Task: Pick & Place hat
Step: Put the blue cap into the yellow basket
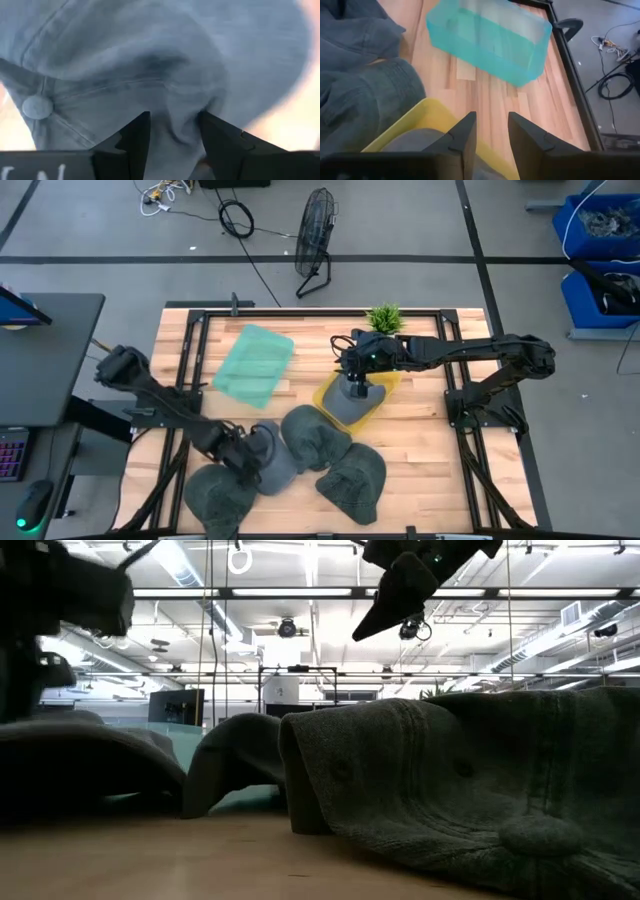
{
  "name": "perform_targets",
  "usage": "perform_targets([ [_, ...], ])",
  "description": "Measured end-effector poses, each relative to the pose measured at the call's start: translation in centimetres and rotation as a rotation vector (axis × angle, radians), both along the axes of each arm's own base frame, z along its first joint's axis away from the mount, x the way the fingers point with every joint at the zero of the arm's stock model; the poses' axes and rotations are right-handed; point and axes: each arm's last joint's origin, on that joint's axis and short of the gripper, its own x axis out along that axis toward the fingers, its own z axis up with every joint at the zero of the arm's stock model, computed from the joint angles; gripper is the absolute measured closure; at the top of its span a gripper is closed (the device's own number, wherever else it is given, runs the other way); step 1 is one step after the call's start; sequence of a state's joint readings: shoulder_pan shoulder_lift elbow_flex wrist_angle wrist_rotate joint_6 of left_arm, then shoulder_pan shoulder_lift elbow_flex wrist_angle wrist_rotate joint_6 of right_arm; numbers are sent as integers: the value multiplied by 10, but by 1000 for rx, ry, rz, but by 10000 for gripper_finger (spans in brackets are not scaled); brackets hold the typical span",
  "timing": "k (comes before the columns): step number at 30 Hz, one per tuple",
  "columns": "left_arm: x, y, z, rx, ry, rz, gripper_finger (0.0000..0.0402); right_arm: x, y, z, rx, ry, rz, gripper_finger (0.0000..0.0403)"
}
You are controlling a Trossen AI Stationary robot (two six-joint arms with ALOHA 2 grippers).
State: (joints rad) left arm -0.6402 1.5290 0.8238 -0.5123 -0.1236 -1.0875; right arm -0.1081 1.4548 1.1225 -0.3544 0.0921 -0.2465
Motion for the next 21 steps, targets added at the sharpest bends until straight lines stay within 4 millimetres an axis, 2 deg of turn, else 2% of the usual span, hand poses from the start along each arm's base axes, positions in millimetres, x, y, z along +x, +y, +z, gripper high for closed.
perform_targets([
  [5,5,-4,-19,47,37,6,242,1,0,1,0,-8,5,289],
  [7,7,-6,-20,38,20,-26,273,0,1,0,5,-5,10,289],
  [10,12,-10,-13,19,-15,-60,349,0,2,-1,35,6,46,289],
  [12,16,-13,-2,12,-40,-82,382,0,3,-1,48,8,77,288],
  [15,24,-17,21,41,-79,-113,384,0,4,-1,65,9,124,281],
  [21,32,-18,85,237,-63,-242,390,1,12,1,108,-18,256,267],
])
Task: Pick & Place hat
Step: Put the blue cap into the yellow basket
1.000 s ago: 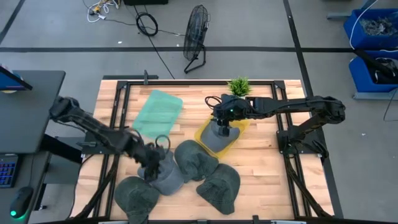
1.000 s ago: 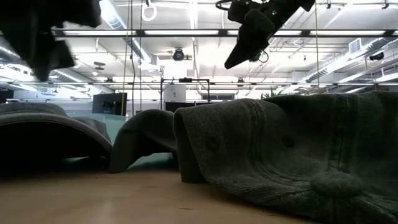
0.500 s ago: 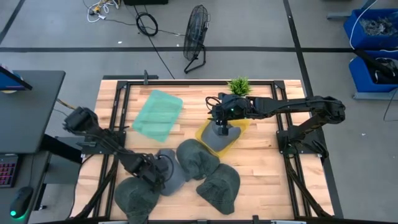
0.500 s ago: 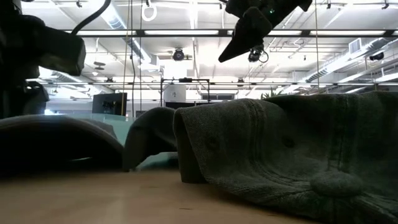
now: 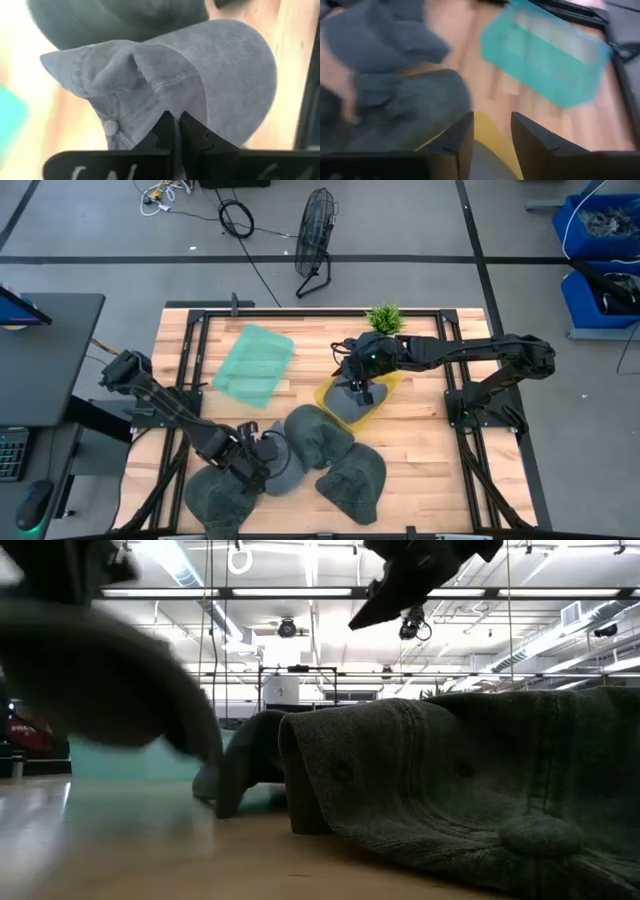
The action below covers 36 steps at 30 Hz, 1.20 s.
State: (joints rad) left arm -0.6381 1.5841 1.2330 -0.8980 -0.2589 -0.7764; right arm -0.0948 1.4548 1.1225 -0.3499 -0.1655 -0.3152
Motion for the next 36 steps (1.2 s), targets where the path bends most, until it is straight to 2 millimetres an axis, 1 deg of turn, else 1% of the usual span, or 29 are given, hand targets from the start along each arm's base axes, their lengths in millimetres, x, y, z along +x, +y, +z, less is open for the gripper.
perform_targets([
  [3,2,4,24,139,-25,-92,389,3,13,4,50,-62,155,262],
  [5,7,8,33,225,-57,-164,387,6,23,9,72,-121,237,259],
  [8,14,18,37,335,-63,-282,386,9,38,15,31,-205,316,257],
  [11,23,32,36,403,-43,-353,386,15,52,15,-41,-273,392,256],
  [16,40,56,38,478,-51,-418,386,30,69,-2,-78,-288,467,256],
  [18,47,63,40,504,-71,-450,386,39,74,-13,-91,-290,461,256],
  [22,57,77,42,530,-94,-512,386,57,75,-35,-204,-295,389,256],
  [27,61,90,41,541,-73,-560,386,67,71,-53,-315,-249,257,256],
  [29,62,94,40,536,-67,-546,386,69,68,-57,-295,-221,210,256],
  [33,64,100,40,534,-59,-527,386,68,63,-64,-193,-147,124,256],
  [36,66,103,39,518,-59,-533,385,67,63,-66,-175,-124,77,256],
])
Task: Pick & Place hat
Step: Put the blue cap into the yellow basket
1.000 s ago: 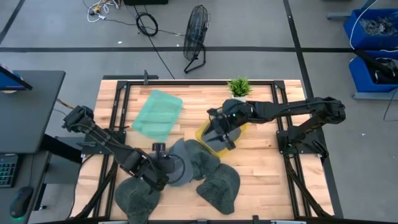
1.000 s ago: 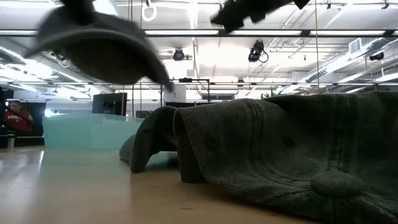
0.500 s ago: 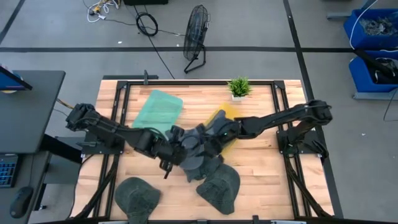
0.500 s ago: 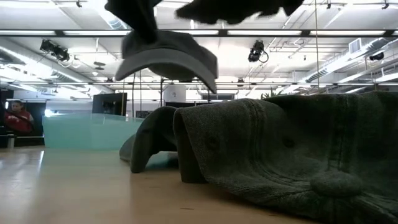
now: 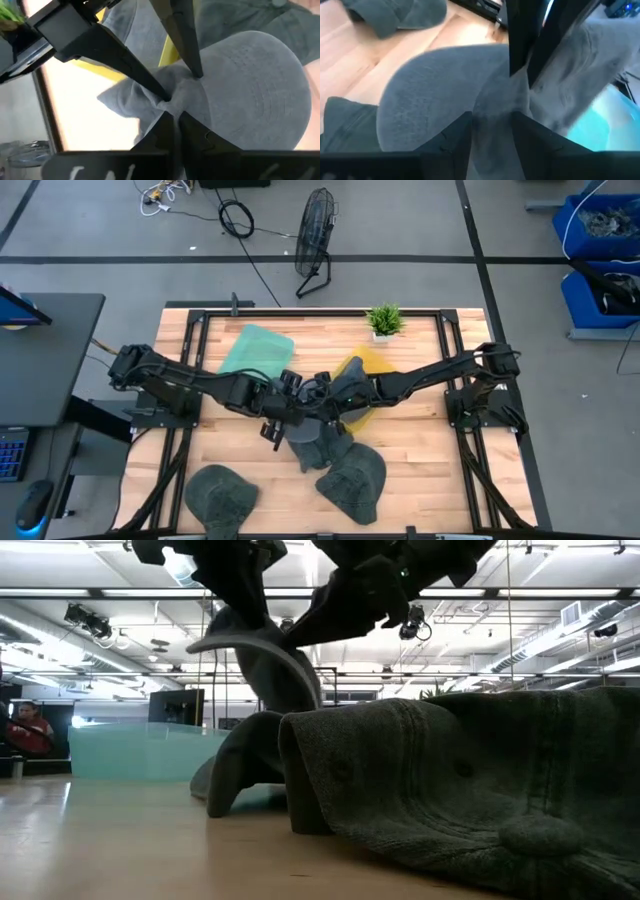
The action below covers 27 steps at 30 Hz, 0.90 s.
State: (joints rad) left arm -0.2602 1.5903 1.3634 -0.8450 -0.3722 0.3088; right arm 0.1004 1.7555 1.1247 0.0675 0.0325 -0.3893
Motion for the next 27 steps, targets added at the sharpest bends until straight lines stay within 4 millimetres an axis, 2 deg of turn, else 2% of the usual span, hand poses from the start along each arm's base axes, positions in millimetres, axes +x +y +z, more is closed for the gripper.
perform_targets([
  [11,6,-5,-14,-15,63,-12,385,-6,0,21,-111,-83,-47,256],
  [18,12,-7,-11,53,-2,-48,385,-8,-4,9,74,21,98,256],
  [24,12,-6,-11,63,-1,-52,385,-8,-5,6,98,53,22,258],
  [27,13,-7,-10,60,-15,-51,385,-10,-6,3,80,84,-23,277],
])
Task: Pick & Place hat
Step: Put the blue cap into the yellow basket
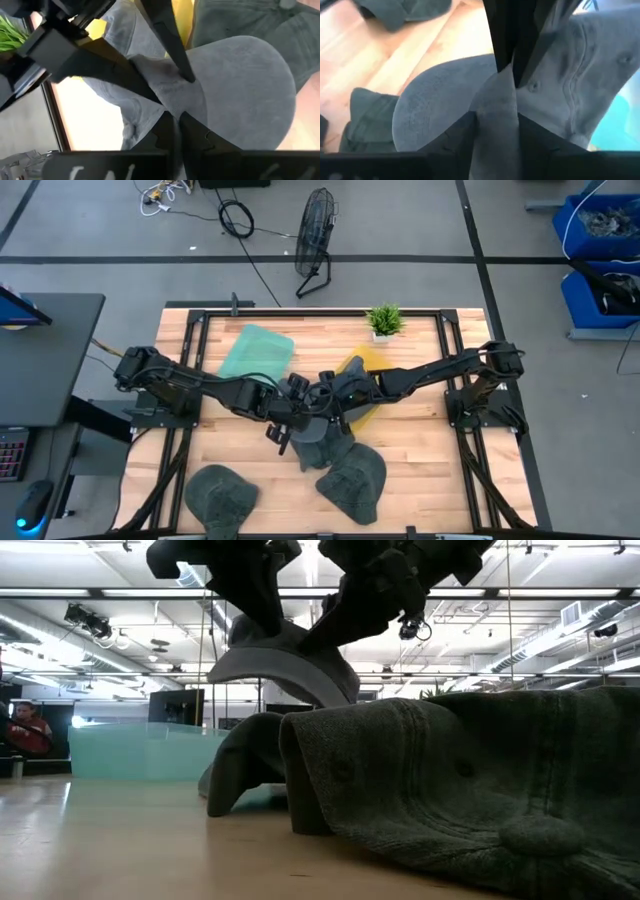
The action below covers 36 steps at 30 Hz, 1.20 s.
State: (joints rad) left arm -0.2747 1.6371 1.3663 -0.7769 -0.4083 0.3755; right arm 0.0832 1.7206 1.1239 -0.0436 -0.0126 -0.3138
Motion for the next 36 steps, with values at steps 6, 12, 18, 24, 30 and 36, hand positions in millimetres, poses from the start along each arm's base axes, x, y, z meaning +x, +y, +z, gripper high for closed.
perform_targets([
  [6,0,4,-1,-94,-32,145,374,-2,-1,-2,25,39,-43,375],
  [12,1,8,-1,-130,-46,211,324,-3,-1,-4,86,54,-107,383],
  [18,-2,4,3,-138,-90,270,276,-7,-2,5,188,39,-250,396],
  [24,-15,-11,13,-135,-183,372,278,-29,-1,32,201,41,-305,397],
  [30,-49,-16,33,-23,-333,571,295,-75,-16,59,-20,97,-639,399],
  [36,-82,-6,50,-25,-415,728,296,-113,-32,54,21,257,-921,399],
])
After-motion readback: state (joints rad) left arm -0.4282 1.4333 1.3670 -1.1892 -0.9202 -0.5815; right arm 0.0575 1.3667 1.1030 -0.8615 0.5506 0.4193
